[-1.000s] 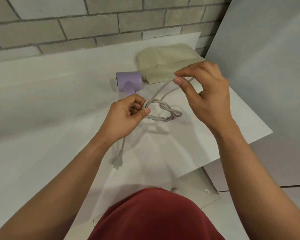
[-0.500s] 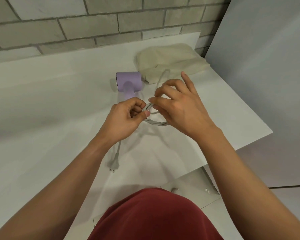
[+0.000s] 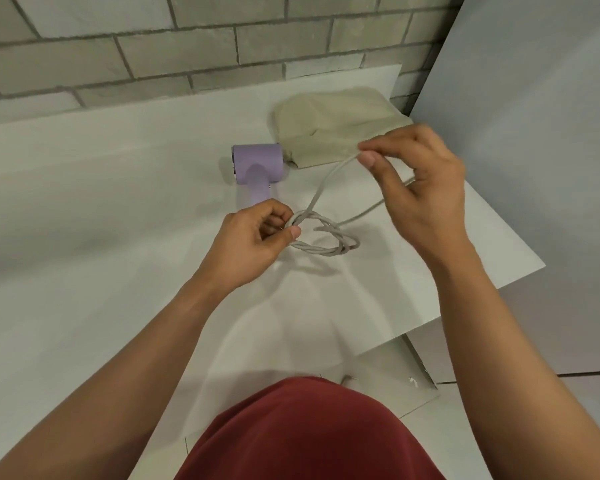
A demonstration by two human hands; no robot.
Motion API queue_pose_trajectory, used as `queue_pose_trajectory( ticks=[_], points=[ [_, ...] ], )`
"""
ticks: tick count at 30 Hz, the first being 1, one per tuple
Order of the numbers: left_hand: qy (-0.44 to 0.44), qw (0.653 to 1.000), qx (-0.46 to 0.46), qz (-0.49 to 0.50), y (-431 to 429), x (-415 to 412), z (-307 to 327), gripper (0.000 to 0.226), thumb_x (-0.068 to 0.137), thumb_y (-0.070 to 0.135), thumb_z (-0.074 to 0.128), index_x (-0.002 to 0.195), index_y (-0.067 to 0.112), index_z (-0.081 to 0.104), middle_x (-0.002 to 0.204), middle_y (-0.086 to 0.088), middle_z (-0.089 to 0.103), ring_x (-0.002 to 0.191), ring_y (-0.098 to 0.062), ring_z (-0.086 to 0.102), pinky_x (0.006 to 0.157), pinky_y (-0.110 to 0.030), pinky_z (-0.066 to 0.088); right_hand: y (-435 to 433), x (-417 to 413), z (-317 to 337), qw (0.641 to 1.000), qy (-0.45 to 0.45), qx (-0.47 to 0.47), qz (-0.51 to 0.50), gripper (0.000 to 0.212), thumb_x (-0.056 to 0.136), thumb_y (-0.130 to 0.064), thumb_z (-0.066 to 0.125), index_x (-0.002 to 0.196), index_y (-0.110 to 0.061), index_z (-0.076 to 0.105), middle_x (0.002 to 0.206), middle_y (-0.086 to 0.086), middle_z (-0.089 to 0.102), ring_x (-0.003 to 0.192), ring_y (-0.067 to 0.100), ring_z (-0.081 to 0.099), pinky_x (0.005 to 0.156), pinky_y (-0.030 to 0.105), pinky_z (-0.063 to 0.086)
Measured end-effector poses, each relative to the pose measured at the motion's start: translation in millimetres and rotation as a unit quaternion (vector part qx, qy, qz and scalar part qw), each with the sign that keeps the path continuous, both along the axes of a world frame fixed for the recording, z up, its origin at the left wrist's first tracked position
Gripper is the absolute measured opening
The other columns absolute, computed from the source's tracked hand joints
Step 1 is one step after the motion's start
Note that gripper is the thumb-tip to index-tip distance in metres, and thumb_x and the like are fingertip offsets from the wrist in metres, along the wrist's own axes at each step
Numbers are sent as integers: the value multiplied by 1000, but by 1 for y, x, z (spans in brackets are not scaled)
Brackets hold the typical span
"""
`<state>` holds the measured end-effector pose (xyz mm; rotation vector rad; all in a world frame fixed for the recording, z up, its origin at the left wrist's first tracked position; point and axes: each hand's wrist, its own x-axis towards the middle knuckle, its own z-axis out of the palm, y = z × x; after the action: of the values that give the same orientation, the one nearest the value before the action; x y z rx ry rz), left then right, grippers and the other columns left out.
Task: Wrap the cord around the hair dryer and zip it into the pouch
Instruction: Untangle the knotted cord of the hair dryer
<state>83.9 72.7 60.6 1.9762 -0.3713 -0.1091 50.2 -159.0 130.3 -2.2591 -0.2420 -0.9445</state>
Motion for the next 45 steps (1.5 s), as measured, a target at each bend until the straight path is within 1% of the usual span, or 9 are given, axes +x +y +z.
queue_pose_trajectory(
  ticks=[3,8,12,17,23,30,37,40,45],
  points=[
    [0,1000,-5,7,-1,1,0,12,89,27,80,87,30,68,76,12,68,74,-16,68,71,-23,52,-9,2,0,998,67,-6,-2,18,103,-23,67,112,-13,79,105,2,71,97,-1,64,91,26,54],
    [6,1000,8,2,-2,1,2,11,89,27,79,88,30,69,75,15,67,71,-10,65,74,-25,53,-10,2,-16,973,104,-206,-15,49,99,-12,61,147,-15,57,142,7,59,126,33,54,99,52,50],
    [12,1000,1,-1,-2,0,3,9,89,26,79,91,28,70,80,8,71,74,-17,69,80,-39,59,9,3,-25,949,64,-295,92,41,97,-13,63,137,-19,66,141,4,63,128,34,55,92,51,51],
    [9,1000,9,-7,-1,-3,4,9,89,26,80,93,25,71,82,6,72,75,-16,69,81,-40,59,17,8,-32,937,42,-329,106,20,101,-32,63,109,-23,78,111,-4,72,113,31,63,84,45,50],
    [4,1000,-21,-2,-1,-2,10,11,89,28,79,91,27,69,81,8,73,76,-16,71,81,-43,60,14,5,-17,981,92,-135,106,16,103,-25,66,106,-15,77,103,0,68,96,24,64,81,44,53],
    [-29,999,-17,25,-4,5,11,9,90,27,78,91,28,69,83,11,71,83,-13,70,85,-43,59,14,3,-12,992,96,35,78,13,103,-16,66,107,-7,75,104,2,67,99,13,67,91,39,56],
    [-12,1000,1,26,-4,5,8,14,89,25,79,86,34,68,75,19,68,75,-7,68,75,-38,61,16,4,-21,950,73,-298,48,36,99,-19,59,134,-19,67,126,1,67,117,29,61,108,50,42],
    [-10,1000,6,22,-5,5,10,8,90,26,78,91,27,70,79,13,71,76,-10,70,72,-39,61,20,7,-28,941,64,-323,72,23,101,-31,61,116,-20,76,107,-2,72,96,28,67,107,50,43],
    [-9,999,20,30,-6,-1,6,9,90,30,78,95,26,70,87,10,71,81,-12,69,76,-40,61,16,14,-24,943,90,-312,76,17,100,-32,61,99,-22,75,92,-4,71,80,27,63,83,41,48]
  ],
)
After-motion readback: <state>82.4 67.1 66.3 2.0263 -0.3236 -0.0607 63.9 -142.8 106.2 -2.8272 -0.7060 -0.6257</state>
